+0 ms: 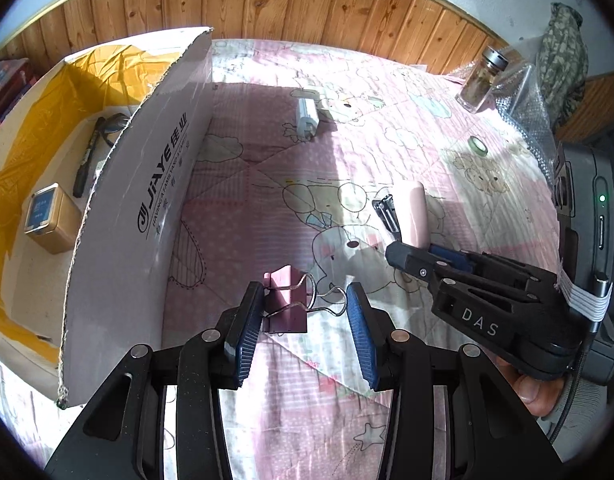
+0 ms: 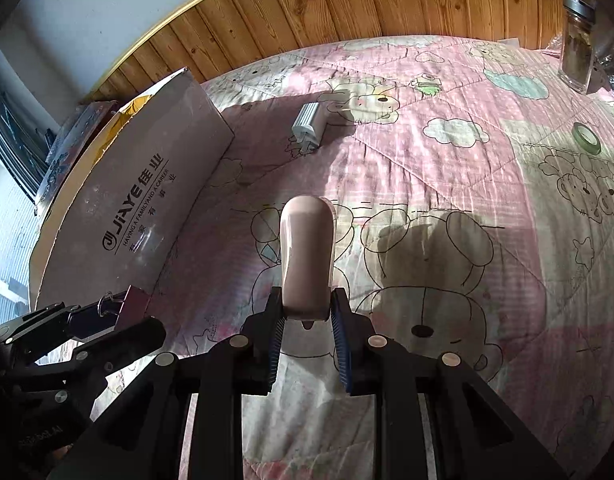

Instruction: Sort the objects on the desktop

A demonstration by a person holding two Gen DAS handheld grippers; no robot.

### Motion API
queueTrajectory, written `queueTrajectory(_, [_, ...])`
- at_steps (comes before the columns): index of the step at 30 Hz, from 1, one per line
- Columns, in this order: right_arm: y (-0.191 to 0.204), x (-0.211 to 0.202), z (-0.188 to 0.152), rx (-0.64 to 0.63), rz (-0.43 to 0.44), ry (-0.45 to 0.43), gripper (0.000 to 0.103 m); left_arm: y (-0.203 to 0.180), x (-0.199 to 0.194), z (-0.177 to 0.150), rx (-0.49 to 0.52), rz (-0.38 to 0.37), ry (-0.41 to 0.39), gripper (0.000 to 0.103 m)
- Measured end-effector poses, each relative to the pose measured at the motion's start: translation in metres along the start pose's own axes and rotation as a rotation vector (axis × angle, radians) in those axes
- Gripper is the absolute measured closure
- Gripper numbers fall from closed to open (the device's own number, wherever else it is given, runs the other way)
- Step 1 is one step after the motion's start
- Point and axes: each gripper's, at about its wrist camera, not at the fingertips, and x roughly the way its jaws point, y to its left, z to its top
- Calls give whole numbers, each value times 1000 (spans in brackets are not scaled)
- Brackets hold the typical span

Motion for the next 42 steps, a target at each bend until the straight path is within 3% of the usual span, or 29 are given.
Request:
queueTrajectory(23, [47, -50, -66, -81, 12, -5, 78, 14, -48, -37, -31, -75, -26, 60])
queueTrajectory(42, [112, -78, -75, -232, 41, -25, 78, 42, -87, -48, -80, -124, -96, 60])
